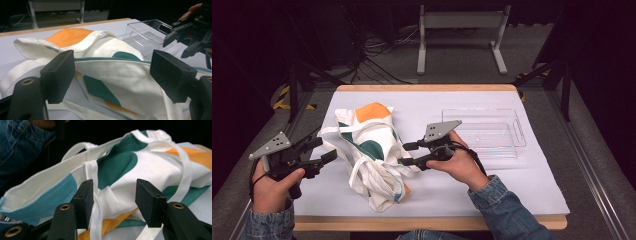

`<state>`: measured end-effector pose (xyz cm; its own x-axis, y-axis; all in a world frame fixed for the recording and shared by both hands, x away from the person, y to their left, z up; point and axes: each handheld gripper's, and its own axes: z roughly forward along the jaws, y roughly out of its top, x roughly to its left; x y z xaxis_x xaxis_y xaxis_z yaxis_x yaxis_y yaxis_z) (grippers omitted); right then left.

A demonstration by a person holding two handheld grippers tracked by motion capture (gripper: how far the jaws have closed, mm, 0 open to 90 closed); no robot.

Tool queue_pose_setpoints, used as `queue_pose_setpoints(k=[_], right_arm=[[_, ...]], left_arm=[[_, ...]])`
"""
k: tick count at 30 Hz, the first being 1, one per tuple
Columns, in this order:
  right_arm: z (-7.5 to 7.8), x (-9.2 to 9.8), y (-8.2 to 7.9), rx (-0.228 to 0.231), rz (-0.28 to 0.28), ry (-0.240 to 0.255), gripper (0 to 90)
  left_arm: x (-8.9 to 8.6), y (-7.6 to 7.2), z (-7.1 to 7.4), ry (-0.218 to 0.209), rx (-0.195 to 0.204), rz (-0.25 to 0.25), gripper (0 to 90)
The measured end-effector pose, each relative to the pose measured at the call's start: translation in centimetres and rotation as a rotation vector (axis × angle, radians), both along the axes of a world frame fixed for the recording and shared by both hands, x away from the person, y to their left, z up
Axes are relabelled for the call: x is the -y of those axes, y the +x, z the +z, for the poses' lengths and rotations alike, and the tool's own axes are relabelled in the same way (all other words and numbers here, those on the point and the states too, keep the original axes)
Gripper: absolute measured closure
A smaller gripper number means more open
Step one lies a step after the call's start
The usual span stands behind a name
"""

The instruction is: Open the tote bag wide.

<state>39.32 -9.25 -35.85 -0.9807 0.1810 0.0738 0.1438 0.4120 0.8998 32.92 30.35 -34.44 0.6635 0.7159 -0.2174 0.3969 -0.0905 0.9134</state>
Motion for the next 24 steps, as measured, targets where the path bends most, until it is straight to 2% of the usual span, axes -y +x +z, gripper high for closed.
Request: queue_pose_setpoints(k=[6, 7, 10, 13, 19, 23, 24], right_arm=[[-1.1, -1.3, -0.4, -0.024, 0.039, -0.036, 53.2], [-1.2, -1.5, -0.4, -0.025, 0.045, -0.043, 56.3], [-1.5, -1.8, -0.7, -0.016, 0.061, -0.082, 73.2], [-1.5, -1.6, -0.8, 0.022, 0.043, -0.099, 86.4], [-1.1, -1.4, -1.0, 0.033, 0.043, -0.083, 87.6], [-1.1, -1.4, -1.1, 0.030, 0.042, -0.083, 87.7], [-1.1, -1.4, -1.1, 0.030, 0.042, -0.083, 87.7]], left_arm=[[0.4, -0.1, 0.1, 0.003, -0.004, -0.029, 21.9], [0.5, -0.1, 0.1, 0.004, -0.001, -0.035, 21.9], [0.5, 0.0, 0.0, 0.006, -0.006, -0.035, 21.9], [0.5, 0.0, 0.0, 0.006, -0.004, -0.035, 21.4], [1.1, -0.2, 0.1, 0.014, -0.020, -0.059, 20.4], [2.6, -0.5, 0.5, 0.034, -0.019, -0.136, 19.8], [2.6, -0.5, 0.5, 0.034, -0.019, -0.136, 19.8]])
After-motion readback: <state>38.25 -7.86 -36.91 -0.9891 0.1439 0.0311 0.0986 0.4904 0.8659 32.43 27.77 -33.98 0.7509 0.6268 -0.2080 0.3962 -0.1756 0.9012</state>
